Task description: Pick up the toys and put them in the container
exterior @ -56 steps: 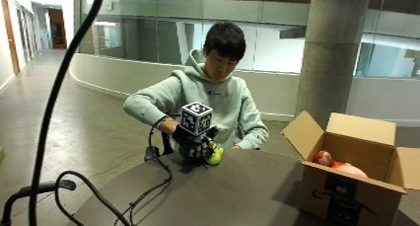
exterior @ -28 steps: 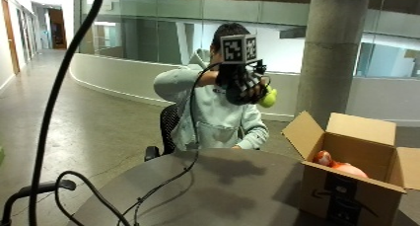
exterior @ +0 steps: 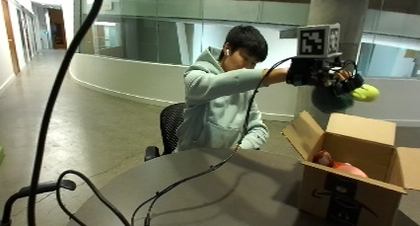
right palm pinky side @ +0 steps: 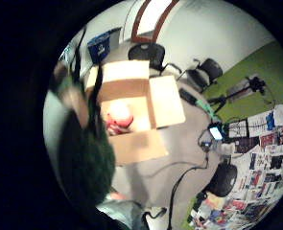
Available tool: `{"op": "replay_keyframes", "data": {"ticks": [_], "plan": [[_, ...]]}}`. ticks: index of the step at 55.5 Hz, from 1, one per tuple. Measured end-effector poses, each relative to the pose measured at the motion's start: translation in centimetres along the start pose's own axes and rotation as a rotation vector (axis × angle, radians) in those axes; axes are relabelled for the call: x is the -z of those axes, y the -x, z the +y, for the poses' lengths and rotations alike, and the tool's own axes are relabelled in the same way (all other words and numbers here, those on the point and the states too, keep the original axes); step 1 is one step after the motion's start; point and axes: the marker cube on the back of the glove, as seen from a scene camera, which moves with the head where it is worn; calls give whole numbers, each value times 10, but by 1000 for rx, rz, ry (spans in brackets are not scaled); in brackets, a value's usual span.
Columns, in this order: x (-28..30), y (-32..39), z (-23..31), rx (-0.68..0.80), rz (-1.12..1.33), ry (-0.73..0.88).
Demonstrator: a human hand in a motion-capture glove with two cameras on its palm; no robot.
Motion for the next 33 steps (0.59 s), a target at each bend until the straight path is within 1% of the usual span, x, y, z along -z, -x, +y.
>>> {"op": "replay_keyframes", "data": {"ticks": [4,8,13,21,33], "plan": [[-15,-3,-7,17,55,66],[-22,-5,-10,50,42,44],[-25,-6,-6,55,-10,30],[-9,-12,13,94,-84,5],[18,-32,58,120,-28,-21]]}}
